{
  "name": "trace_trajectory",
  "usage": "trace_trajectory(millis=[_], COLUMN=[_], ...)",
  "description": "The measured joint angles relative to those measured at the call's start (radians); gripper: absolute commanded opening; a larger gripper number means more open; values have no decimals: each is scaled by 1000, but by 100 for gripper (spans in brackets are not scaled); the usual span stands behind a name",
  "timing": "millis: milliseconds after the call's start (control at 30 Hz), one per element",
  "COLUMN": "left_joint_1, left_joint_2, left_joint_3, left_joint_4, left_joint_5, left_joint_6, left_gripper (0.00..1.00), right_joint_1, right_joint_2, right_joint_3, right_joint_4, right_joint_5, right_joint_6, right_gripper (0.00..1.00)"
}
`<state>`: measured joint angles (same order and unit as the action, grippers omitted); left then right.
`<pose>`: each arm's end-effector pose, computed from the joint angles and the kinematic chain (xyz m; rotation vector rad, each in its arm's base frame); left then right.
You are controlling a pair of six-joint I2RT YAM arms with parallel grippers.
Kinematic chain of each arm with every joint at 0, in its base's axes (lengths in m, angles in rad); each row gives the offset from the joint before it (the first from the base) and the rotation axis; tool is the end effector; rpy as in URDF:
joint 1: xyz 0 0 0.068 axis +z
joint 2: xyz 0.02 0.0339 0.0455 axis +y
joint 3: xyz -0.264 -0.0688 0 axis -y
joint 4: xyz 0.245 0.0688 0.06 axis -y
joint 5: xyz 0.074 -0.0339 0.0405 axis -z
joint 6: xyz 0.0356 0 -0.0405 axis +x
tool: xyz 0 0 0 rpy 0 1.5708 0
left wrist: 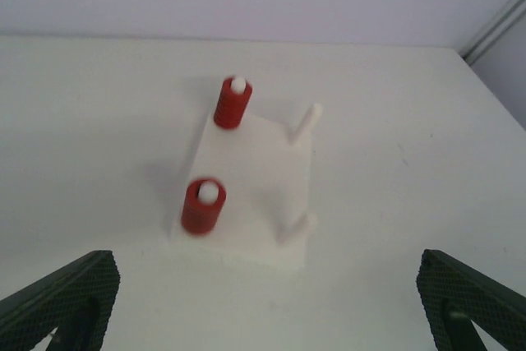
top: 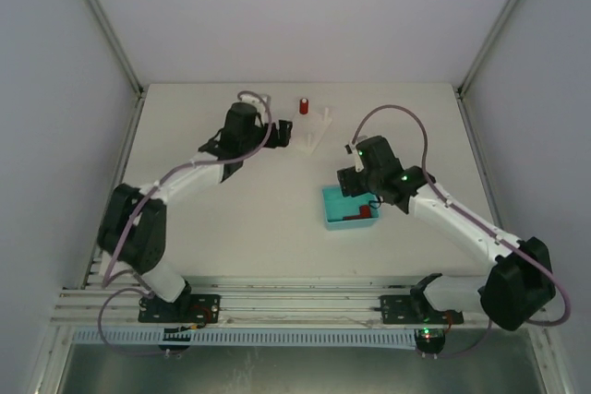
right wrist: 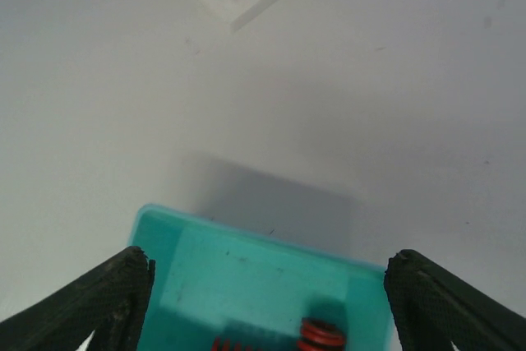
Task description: Install the large spring
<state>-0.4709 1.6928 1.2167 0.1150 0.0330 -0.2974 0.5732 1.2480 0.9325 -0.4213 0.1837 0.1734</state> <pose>0.3558 -0.1825 0.2779 0.1931 1.9608 -0.5406 0.2291 0.1402 0.2716 -0.3642 2.2696 0.1741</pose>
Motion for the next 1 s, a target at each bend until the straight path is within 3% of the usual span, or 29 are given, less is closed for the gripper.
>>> trace_trajectory(millis=[200,433,1000], left_joint_1=[-3,-5,-4], left_joint_2=[-226,-412,-471], left_joint_3=[-336,-644,-718], left_joint_4=[93,160,249], left_joint_5=[18,-35,-93], left_joint_6=[-79,-127,-119], left_gripper=[99,99,99], right_joint_1=[-8,0,0], right_joint_2=[85,178,364], right_joint_3=[109,148,236], right_joint_4=[-204,-356,-476], right_joint_5=[-130,-148,-235], right_joint_6=[-90,-281,-700], right_gripper=[58,60,66])
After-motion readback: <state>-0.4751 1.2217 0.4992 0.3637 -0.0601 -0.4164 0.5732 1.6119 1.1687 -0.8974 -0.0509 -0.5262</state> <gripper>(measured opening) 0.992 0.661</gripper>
